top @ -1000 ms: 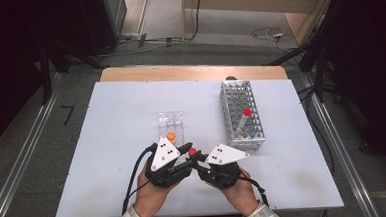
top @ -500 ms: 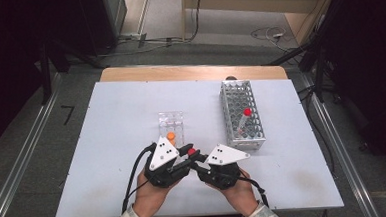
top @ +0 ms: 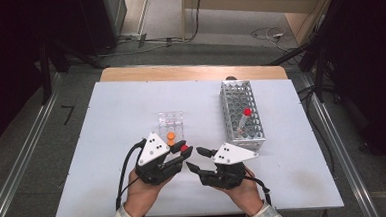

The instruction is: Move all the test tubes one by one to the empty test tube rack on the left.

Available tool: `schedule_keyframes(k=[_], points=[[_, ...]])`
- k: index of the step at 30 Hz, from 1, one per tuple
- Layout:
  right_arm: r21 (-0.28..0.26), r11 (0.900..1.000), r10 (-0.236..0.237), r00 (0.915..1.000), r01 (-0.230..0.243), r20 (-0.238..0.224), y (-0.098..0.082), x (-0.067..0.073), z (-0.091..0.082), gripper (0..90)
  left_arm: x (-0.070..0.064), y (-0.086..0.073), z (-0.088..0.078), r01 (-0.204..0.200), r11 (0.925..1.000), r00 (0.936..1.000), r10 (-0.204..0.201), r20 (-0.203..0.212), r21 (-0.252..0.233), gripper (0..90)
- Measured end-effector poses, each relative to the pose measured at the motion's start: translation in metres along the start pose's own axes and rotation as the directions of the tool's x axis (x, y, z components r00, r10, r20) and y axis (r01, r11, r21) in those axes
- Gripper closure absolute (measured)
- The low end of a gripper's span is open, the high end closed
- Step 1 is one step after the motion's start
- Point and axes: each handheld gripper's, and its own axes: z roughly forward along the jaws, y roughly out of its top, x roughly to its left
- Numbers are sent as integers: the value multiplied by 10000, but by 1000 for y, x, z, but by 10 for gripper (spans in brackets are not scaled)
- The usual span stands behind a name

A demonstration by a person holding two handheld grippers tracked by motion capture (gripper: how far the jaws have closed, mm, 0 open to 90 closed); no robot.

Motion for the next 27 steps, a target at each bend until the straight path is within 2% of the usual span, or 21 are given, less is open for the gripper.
schedule_keyframes(k=[13, 20, 27], points=[[-3, 9998, 216, 9991, -216, 361, -2, -10, -6, 387, 15, 7, -15, 206, 9997, 9996, -208, -187, -98, 704], [-36, 9996, 286, 9983, -285, 511, -2, -15, -9, 377, 26, 11, -26, 383, 9987, 9982, -399, -451, -344, 704], [1, 9993, 376, 9973, -377, 626, -3, -17, -9, 377, 33, 13, -32, 289, 9986, 9961, -325, -821, -442, 705]])
